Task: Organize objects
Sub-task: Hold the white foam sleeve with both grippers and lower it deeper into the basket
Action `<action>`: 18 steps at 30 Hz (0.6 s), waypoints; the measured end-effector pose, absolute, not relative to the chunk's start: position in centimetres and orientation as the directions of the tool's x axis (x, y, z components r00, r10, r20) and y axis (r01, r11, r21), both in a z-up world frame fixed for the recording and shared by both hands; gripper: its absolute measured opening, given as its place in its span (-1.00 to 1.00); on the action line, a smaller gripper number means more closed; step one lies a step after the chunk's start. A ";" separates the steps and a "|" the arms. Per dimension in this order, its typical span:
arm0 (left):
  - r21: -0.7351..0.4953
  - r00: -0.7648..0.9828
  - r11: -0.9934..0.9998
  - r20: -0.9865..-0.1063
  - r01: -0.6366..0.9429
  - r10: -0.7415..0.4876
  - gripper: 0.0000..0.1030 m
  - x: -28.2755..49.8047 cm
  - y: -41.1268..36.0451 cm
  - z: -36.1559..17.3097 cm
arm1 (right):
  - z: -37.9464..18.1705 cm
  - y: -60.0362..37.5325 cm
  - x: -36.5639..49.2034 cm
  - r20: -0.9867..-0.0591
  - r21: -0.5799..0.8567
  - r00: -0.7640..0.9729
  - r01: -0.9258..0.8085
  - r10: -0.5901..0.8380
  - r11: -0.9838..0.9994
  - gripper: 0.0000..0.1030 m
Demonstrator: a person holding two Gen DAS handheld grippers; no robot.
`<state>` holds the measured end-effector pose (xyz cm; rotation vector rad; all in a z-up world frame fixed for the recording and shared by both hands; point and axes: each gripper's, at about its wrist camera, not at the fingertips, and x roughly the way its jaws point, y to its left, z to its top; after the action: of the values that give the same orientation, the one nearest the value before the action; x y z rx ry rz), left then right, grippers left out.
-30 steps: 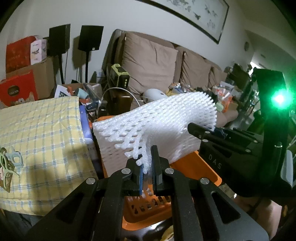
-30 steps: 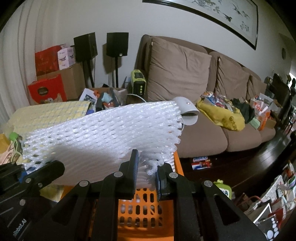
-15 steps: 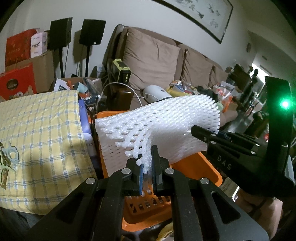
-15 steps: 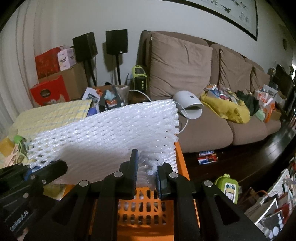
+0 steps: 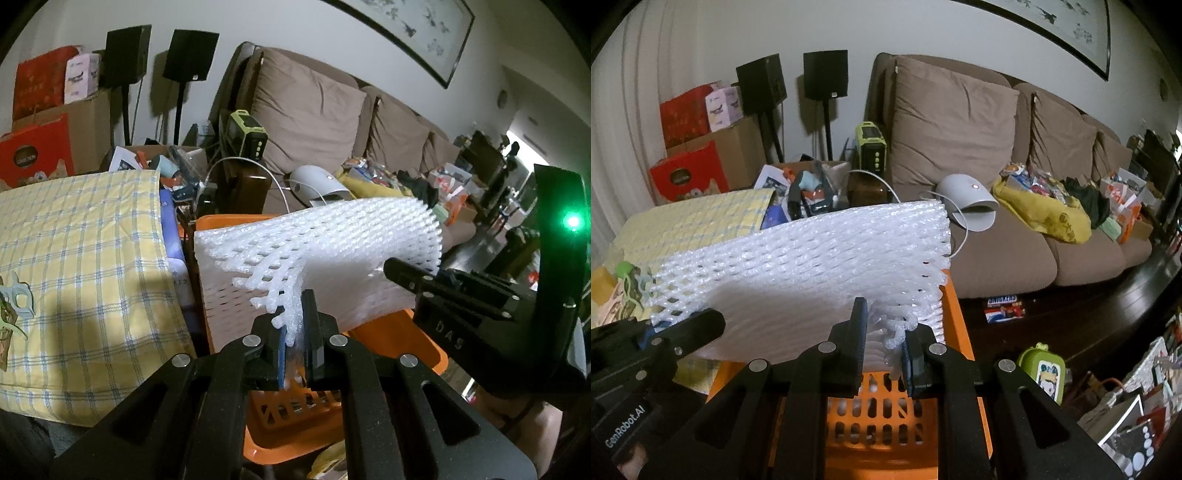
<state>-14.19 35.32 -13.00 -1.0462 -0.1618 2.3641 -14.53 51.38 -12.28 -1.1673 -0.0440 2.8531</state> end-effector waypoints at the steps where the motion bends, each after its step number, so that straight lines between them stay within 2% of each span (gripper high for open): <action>1: -0.315 -0.552 -0.847 -0.650 -0.429 0.522 -0.88 -14.3 35.3 -13.0 | -12.4 51.4 -14.6 -0.703 -0.046 -0.709 -0.040 0.060 -0.998 -0.71; 18: -0.309 -0.539 -0.851 -0.669 -0.424 0.512 -0.88 -14.6 35.7 -14.1 | -13.5 52.0 -15.1 -0.750 -0.004 -0.661 -0.045 0.033 -0.999 -0.70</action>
<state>-14.56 35.69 -14.10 -1.0765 -0.1482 2.3627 -15.12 51.96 -13.47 -1.2746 0.0228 2.8240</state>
